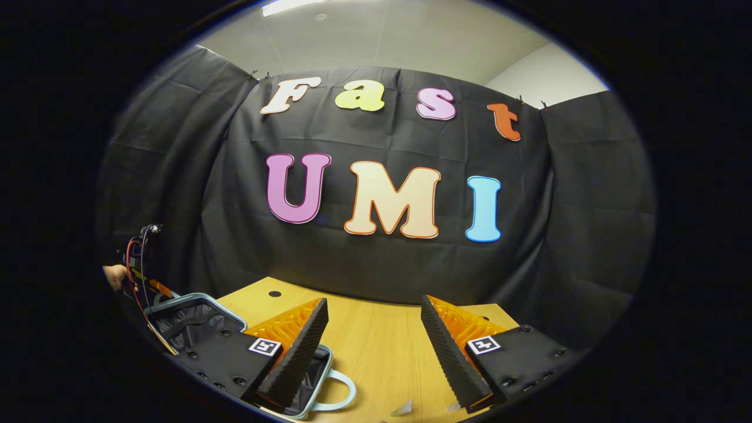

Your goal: First open the suitcase, pack the skin care products into it, and then close the suitcase.

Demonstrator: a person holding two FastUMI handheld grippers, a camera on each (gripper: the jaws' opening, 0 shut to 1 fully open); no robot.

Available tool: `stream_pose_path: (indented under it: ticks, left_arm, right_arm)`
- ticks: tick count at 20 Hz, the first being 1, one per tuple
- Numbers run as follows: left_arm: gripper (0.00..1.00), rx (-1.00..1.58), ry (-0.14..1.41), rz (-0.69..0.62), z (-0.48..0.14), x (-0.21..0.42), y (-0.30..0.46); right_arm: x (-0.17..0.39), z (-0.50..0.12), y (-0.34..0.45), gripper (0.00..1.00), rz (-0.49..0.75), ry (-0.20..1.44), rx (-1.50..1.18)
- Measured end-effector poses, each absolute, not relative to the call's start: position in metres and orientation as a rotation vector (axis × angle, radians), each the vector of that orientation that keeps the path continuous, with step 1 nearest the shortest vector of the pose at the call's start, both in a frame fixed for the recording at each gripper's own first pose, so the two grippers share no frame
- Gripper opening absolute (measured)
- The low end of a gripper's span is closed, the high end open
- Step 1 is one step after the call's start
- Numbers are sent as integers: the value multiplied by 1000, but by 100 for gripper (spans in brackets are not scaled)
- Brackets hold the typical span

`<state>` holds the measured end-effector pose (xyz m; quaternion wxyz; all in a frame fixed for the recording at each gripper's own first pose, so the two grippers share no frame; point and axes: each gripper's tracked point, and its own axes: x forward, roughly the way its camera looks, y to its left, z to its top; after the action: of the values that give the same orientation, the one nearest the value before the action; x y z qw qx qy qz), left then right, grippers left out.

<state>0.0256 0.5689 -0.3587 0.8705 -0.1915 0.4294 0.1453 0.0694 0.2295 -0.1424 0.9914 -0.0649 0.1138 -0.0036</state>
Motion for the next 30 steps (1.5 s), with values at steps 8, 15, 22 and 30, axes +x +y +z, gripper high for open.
stream_pose_path:
  ticks: [8, 15, 22, 30]
  left_arm:
    - [96, -230, 597, 470, -304, 39, 584]
    - [96, -75, 312, 431, -171, 45, 491]
    - [94, -51, 160, 307, -97, 43, 352]
    - [94, -23, 180, 119, -101, 40, 203]
  right_arm:
    - [76, -126, 213, 99, -7, 179, -130]
    - [78, -101, 163, 99, -33, 79, -65]
    - [80, -95, 124, 99, 14, 56, -60]
    - [79, -98, 72, 100, 12, 42, -2]
